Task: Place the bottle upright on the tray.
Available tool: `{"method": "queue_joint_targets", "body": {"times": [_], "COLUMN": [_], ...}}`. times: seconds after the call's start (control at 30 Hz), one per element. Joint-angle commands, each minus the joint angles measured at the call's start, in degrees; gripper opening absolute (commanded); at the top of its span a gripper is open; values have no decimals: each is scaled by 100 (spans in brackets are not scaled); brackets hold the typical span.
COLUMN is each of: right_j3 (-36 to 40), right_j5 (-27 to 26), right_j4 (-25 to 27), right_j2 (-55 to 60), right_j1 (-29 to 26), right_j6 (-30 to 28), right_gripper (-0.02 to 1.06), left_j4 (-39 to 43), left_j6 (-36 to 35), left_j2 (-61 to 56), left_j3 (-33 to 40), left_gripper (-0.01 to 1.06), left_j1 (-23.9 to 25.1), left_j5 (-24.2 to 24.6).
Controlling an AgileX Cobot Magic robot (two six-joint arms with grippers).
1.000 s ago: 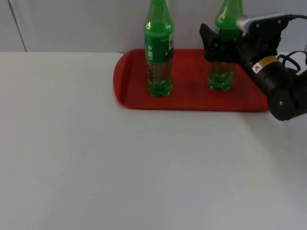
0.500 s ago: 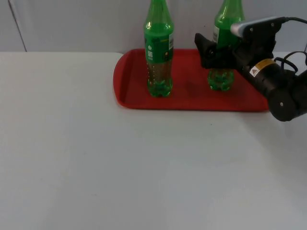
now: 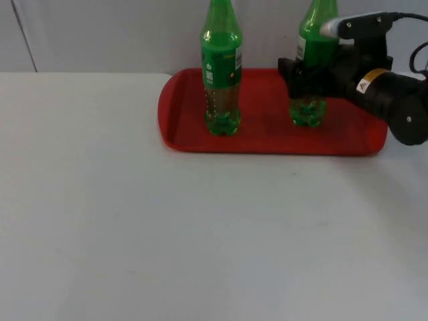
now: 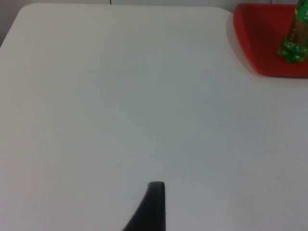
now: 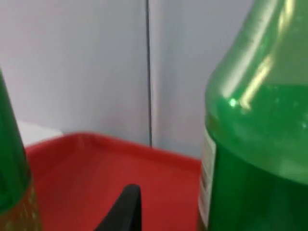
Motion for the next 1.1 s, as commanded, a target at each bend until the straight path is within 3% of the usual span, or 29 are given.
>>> {"method": "queue_joint_targets", "body": {"times": [0.0, 0.13, 0.27, 0.3, 0.43, 0.47, 0.6, 0.63, 0.77, 1.07], "right_j3": [143, 462, 795, 795, 1013, 1013, 1127, 1127, 1127, 1127], "right_j5": [276, 706, 2187, 2187, 3632, 3632, 5068, 5068, 6077, 7401], "right_j4": [-9, -29, -29, -29, -16, -16, -16, -16, 41, 312], "right_j2": [-177, -525, -1113, -1113, -1753, -1753, -2454, -2454, -2940, -3680], "right_j1": [15, 55, 130, 130, 297, 297, 491, 491, 535, 545], "right_j6": [-2, 368, 556, 556, 573, 573, 433, 433, 418, 230], "right_gripper": [105, 105, 105, 105, 105, 105, 105, 105, 105, 105], "left_j4": [-64, -64, -64, -64, -64, -64, -64, -64, -64, -64], "left_j6": [-14, -14, -14, -14, -14, -14, -14, -14, -14, -14], "left_j2": [-12, -12, -12, -12, -12, -12, -12, -12, -12, -12], "left_j3": [25, 25, 25, 25, 25, 25, 25, 25, 25, 25], "left_gripper": [85, 85, 85, 85, 85, 85, 85, 85, 85, 85], "left_j1": [-33, -33, -33, -33, -33, -33, -33, -33, -33, -33], "left_j5": [-58, -58, -58, -58, -58, -58, -58, -58, -58, -58]}}
